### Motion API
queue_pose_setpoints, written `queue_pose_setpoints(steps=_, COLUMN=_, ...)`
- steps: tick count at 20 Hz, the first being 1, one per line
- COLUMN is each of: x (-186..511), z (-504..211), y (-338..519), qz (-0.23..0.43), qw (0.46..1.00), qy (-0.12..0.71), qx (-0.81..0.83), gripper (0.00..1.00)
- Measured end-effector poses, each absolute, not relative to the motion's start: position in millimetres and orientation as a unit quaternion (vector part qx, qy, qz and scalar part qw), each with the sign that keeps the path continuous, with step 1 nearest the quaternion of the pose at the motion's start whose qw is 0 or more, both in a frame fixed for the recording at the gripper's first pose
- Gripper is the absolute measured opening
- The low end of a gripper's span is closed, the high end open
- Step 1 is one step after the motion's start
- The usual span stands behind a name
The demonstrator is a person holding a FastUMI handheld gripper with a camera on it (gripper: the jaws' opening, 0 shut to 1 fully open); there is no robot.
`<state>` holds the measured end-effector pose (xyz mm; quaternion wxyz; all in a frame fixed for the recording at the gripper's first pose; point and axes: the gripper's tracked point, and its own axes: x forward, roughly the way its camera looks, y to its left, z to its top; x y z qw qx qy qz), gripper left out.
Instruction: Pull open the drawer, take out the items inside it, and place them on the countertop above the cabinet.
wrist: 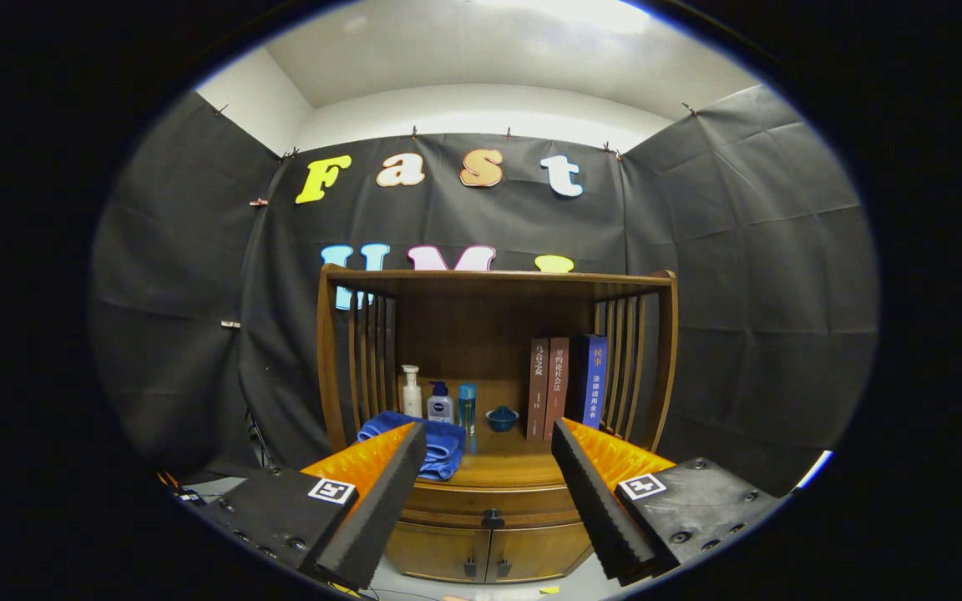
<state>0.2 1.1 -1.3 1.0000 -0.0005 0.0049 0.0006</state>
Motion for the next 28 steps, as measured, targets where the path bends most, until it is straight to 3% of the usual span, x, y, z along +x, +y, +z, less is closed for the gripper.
queue_pose_setpoints(steps=16, x=3.4, z=-14.4, y=-1.3, qz=-0.001, qw=1.0, qy=0.011, qx=0.005, gripper=0.99)
queue_pose_setpoints(steps=28, x=55.4, z=-136.1, y=-7.7, qz=-0.003, qw=0.996, qy=0.089, qx=0.025, gripper=0.99)
